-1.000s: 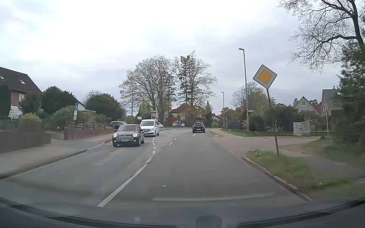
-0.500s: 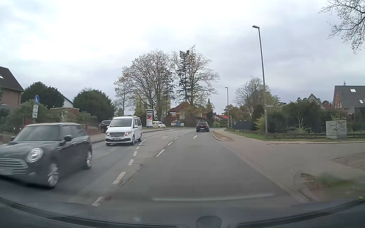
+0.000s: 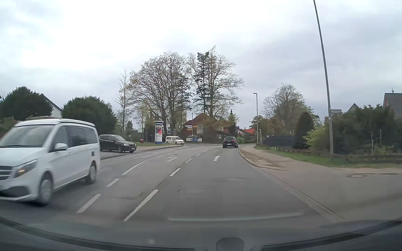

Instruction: Follow the waypoints while adhering to traffic rules and regulations

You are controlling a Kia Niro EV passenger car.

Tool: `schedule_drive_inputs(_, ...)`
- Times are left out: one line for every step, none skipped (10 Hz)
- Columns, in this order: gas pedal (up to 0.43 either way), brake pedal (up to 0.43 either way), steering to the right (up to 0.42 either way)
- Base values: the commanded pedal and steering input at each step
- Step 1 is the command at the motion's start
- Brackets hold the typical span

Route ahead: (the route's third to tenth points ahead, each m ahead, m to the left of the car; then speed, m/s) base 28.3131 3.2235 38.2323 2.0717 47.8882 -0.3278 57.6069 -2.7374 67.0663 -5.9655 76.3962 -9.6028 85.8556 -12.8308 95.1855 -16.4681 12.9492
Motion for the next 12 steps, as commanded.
schedule_drive_inputs(0.189, 0.000, 0.003)
schedule_drive_inputs(0.197, 0.000, 0.006)
schedule_drive_inputs(0.209, 0.000, 0.006)
schedule_drive_inputs(0.209, 0.000, 0.006)
schedule_drive_inputs(0.197, 0.000, 0.006)
schedule_drive_inputs(0.197, 0.000, 0.006)
schedule_drive_inputs(0.197, 0.000, 0.009)
schedule_drive_inputs(0.197, 0.000, 0.011)
schedule_drive_inputs(0.189, 0.000, 0.013)
schedule_drive_inputs(0.189, 0.000, 0.014)
schedule_drive_inputs(0.189, 0.000, 0.018)
schedule_drive_inputs(0.189, 0.000, 0.022)
